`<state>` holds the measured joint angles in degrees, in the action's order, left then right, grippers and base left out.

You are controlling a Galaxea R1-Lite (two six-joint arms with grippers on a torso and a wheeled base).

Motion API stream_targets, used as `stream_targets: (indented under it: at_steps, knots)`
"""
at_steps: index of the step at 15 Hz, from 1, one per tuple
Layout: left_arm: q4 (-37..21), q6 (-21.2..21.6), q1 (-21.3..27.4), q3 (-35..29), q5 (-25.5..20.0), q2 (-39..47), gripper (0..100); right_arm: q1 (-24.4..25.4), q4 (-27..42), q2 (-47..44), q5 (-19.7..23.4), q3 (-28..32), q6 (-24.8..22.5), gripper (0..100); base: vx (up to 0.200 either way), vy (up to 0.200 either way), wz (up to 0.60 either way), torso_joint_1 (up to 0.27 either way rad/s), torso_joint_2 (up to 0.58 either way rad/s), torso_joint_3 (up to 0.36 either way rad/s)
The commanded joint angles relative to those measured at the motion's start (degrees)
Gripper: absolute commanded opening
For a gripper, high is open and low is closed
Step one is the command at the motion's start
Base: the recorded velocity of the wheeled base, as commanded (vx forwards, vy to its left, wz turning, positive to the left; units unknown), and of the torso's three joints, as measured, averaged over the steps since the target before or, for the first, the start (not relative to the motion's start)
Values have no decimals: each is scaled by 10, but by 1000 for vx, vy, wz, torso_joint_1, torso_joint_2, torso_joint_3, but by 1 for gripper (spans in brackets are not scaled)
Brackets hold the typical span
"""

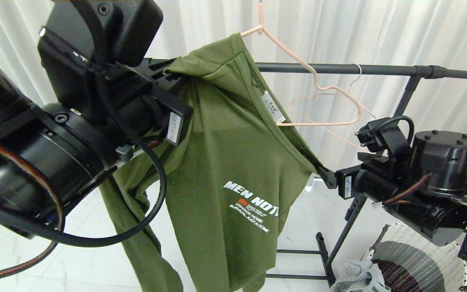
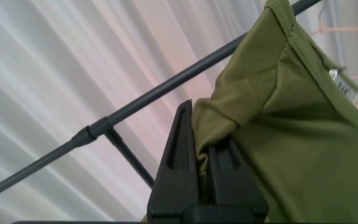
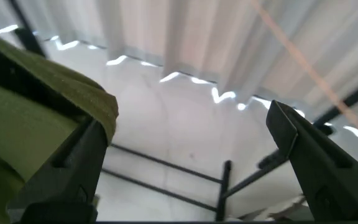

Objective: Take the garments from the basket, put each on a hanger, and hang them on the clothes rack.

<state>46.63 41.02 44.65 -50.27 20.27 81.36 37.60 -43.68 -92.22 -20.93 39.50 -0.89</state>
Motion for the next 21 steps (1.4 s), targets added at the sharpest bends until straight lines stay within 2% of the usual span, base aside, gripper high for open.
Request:
stream_targets:
  at_steps: [1,6,13,16,18,21]
  knots:
    - [13,0,-17,28,-1,-4,0,-60,0,30,4,3,-4,100,0,0,0,0,0,0]
    - [54,-2,-17,106,-2,-3,0,-106,1,75,22,4,-3,100,0,0,0,0,0,0]
    - [98,4,-40,199,-3,-1,0,-101,25,131,26,2,-4,100,0,0,0,0,0,0]
    - [98,13,-62,203,-2,4,0,-59,47,164,26,0,-4,100,0,0,0,0,0,0]
    - [98,13,-70,199,-1,8,0,4,86,198,26,-9,-4,100,0,0,0,0,0,0]
    - [99,9,-70,196,6,8,0,77,99,226,24,-37,-7,100,0,0,0,0,0,0]
